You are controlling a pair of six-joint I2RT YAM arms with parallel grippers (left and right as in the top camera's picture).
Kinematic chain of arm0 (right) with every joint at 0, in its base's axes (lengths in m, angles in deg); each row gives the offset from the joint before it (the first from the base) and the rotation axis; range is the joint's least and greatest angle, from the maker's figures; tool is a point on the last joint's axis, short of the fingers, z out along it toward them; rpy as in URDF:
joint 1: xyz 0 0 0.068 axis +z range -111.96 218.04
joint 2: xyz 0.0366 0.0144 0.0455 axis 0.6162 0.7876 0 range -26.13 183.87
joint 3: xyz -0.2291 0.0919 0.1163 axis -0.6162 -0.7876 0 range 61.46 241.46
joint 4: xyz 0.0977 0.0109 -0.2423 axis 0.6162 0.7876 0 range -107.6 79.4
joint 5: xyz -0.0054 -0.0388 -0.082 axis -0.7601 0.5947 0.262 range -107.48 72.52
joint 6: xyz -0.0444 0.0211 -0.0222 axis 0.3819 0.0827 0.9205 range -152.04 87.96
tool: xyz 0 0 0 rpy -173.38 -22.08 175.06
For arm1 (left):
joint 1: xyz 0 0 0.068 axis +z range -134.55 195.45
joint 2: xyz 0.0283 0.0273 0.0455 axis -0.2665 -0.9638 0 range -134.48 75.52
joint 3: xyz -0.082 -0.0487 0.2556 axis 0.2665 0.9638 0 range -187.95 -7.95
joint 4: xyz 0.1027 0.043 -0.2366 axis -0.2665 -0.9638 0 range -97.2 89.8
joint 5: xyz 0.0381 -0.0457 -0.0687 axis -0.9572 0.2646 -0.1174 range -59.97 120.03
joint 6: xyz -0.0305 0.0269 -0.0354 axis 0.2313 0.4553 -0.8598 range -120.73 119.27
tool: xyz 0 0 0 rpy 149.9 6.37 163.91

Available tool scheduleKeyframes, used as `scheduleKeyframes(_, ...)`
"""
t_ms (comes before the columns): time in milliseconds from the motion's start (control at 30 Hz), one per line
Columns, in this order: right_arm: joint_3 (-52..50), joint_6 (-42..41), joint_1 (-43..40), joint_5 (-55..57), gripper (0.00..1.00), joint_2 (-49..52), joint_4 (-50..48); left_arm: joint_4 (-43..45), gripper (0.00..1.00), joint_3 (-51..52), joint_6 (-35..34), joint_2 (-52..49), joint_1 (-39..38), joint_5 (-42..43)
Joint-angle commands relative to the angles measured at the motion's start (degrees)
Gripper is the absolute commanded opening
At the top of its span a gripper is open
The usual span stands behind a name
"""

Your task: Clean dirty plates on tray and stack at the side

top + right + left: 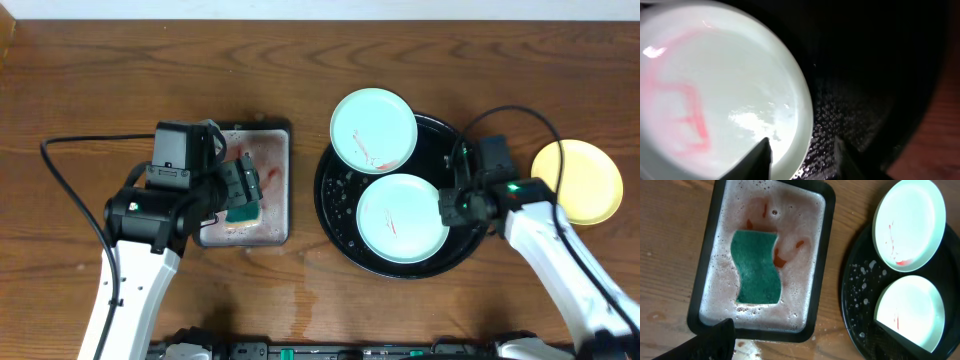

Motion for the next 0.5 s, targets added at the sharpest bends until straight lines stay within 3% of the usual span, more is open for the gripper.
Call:
scheduleKeyframes(0, 4.1, 2.3, 0.7, -5.0, 0.45, -7.4, 1.7, -0.1, 0.84, 0.6, 1.6, -2.5, 0.2, -0.8)
scheduleKeyframes(133, 4.2, 3.3, 0.7, -11.1, 0.5, -13.0, 2.7, 1.2, 0.82, 2.1, 1.6, -7.3, 0.2, -6.4)
scheduleKeyframes(300, 4.2, 3.3, 0.7, -12.9, 0.5, -16.2, 4.1, 6.1, 0.64, 3.3, 1.6, -16.4, 0.2, -7.2)
scheduleKeyframes(467, 4.2, 3.3, 0.7, -12.9, 0.5, -16.2, 5.9, 10.1, 0.63, 3.3, 1.6, -27.6, 0.2, -7.3)
